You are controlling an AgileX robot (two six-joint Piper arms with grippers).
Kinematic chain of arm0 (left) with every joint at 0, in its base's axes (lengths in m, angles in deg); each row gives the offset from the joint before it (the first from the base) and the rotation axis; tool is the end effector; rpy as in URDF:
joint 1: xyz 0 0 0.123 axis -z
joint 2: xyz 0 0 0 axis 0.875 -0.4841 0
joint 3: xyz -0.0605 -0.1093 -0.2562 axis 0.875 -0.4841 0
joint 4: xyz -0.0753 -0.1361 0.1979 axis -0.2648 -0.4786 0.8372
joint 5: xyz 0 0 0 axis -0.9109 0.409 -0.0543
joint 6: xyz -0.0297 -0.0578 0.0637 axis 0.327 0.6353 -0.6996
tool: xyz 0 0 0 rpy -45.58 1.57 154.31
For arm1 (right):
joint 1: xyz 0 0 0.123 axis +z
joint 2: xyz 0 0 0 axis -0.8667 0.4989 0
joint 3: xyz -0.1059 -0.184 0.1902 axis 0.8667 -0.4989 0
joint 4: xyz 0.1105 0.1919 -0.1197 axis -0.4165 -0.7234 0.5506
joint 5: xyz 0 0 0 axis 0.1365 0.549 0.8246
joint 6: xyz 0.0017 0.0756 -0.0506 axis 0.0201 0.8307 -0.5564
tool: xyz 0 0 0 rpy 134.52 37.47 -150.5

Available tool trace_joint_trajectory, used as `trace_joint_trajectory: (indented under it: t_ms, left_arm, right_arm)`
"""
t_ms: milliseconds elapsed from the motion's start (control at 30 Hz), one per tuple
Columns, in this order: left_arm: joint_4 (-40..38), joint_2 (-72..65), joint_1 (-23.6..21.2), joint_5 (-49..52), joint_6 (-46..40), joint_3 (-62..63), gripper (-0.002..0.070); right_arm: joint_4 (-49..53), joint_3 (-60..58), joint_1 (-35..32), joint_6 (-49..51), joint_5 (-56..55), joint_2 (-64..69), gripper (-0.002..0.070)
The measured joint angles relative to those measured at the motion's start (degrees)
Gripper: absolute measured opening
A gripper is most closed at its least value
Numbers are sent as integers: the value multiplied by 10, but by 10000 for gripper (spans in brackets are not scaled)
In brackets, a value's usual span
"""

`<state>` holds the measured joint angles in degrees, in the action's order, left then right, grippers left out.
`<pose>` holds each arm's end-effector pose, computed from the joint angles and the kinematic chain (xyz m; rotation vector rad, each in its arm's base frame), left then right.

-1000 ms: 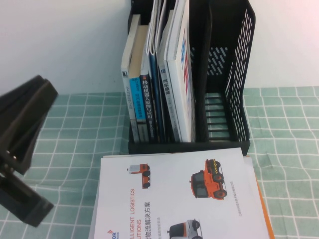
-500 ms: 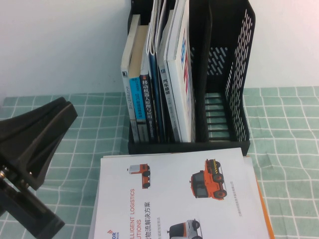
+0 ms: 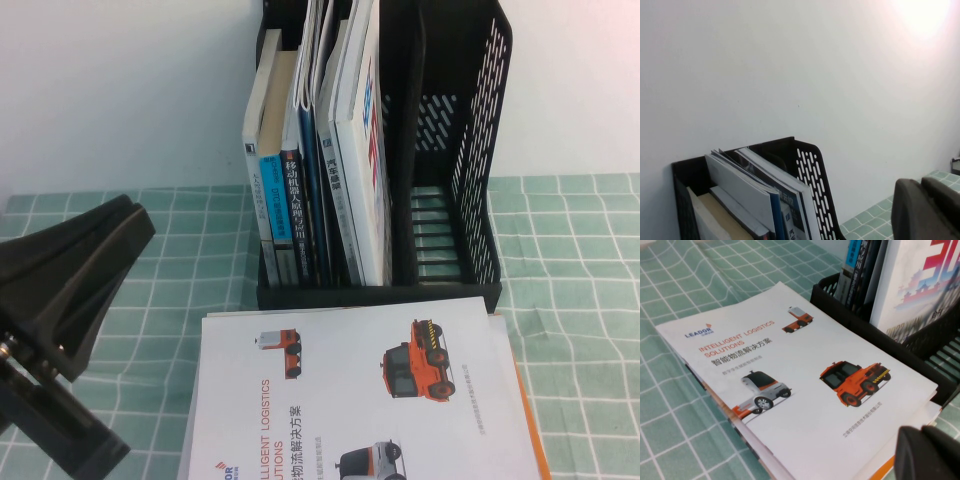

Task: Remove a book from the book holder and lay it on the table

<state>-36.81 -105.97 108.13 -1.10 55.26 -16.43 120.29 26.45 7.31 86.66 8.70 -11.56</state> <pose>0.0943 -0.0853 0.3583 0.4781 1.2927 -0.5760 0.0600 0.0634 0.2773 -0.9129 1.7203 0.4249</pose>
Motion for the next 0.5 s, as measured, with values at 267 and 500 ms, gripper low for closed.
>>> trace_joint_trajectory:
  t_ms: [267, 500]
  left_arm:
    - [3, 2, -15, 19, -4, 0, -1]
    - [-13, 83, -154, 142, 0, -17, -1]
  right_arm:
    - [0, 0, 0, 0, 0, 0, 3]
    - [0, 0, 0, 0, 0, 0, 2]
